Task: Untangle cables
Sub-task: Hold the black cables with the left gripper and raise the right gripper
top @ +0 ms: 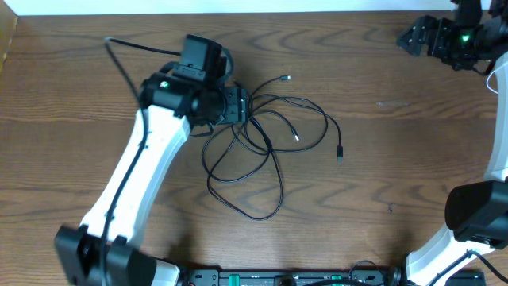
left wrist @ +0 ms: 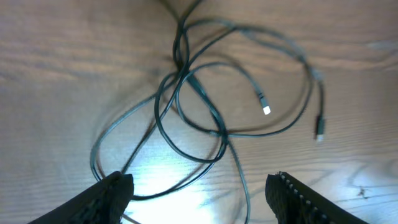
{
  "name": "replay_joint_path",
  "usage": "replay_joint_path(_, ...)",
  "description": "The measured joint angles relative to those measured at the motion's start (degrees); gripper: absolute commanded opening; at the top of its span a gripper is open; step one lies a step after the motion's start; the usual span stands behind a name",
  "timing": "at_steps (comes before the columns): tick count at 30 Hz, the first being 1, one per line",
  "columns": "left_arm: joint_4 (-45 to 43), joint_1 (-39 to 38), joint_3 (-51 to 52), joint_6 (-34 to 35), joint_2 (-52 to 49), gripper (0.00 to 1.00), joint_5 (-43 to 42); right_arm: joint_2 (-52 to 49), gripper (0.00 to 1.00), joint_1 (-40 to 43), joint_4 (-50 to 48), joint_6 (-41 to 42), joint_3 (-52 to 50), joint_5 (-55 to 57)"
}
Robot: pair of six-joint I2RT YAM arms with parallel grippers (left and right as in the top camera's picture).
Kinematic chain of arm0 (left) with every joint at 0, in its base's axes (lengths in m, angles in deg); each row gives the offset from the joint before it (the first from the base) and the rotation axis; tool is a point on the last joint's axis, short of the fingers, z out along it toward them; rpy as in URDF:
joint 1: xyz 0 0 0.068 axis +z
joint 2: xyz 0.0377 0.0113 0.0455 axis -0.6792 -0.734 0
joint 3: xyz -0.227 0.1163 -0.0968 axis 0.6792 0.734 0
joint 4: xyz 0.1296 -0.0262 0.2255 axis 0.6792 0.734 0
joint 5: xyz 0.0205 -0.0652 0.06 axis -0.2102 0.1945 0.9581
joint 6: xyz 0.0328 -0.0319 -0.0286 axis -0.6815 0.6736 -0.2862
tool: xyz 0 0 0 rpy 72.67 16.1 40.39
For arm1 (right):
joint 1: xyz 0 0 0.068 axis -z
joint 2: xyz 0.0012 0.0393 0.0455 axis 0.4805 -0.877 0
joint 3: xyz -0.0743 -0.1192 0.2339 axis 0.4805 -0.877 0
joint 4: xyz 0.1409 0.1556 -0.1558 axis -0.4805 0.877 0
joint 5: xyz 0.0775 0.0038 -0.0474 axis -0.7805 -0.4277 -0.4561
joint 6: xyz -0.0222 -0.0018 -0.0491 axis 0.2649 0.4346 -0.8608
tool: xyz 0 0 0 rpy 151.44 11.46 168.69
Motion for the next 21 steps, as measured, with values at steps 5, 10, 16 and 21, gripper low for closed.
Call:
replay_joint_path(5, -0.02, -1.90, 0.24, 0.50, -6.32, 0.66, -0.24, 0.00, 0.99, -1.22, 0.33, -0.04, -0.02, 0.83)
replay_joint_path(10, 0.96, -5.11, 0.28, 2.60, -11.19, 0.66, -0.42, 0.00, 0.99, -1.68, 0.28, -0.04, -1.20, 1.25)
replay_joint_path(16, 1.18, -6.36, 0.28, 6.21, -16.06, 0.66, -0.17, -0.09, 0.99, -1.70, 0.13, -0.04, -4.07, 1.66)
replay_joint_path(21, 1.18, -6.36, 0.28, 7.80, -20.55, 0.63, 0.04, -0.13, 0.99, -1.70, -0.81, -0.09, -6.08, 1.70)
